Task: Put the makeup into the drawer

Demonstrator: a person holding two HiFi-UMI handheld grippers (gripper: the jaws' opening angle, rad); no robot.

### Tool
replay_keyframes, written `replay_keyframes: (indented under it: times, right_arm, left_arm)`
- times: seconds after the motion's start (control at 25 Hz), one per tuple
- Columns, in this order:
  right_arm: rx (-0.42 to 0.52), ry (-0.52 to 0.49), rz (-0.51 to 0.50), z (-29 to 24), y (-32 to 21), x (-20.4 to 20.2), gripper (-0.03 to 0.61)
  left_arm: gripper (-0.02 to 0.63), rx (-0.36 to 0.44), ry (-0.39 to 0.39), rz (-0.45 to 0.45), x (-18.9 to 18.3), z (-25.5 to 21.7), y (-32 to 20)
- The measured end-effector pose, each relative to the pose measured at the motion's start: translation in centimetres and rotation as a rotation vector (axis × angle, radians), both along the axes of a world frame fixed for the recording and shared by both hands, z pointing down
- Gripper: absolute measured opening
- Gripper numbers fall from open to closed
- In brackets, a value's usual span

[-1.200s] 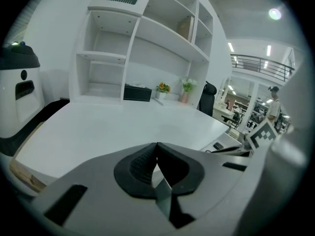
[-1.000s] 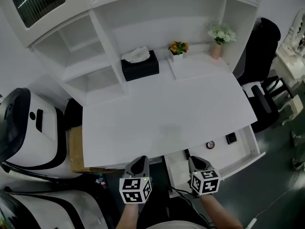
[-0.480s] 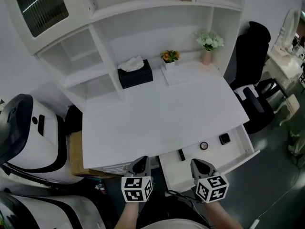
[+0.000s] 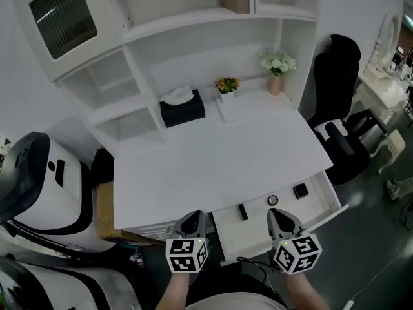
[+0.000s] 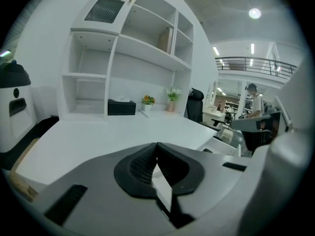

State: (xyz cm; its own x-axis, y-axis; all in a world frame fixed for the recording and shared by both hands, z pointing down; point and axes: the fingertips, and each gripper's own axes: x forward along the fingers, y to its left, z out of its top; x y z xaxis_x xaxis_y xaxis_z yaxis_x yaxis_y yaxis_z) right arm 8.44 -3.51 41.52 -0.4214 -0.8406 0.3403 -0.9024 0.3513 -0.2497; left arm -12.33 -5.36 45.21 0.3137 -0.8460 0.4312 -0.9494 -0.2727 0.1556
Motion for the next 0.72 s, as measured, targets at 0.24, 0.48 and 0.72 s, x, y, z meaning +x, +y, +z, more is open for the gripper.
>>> replay_keyframes:
  times: [0.24, 0.48, 0.72]
  right_arm:
    - [0.077, 0.004, 0.022, -2.7, 0.1, 1.4, 0.002]
    - [0.134, 0.031, 0.024, -4.7, 0.8, 2.4, 0.002]
    - [0.177, 0.031, 0.034, -6.3, 1.2, 3.5, 0.002]
  left_arm:
    - [0.003, 0.029, -0.009, 0.003, 0.5, -1.3, 0.0]
    - [0.003, 0.037, -0.013, 0.031, 2.1, -1.5, 0.3]
    - [0.003, 0.031, -0.021, 0.071, 4.1, -1.4, 0.7]
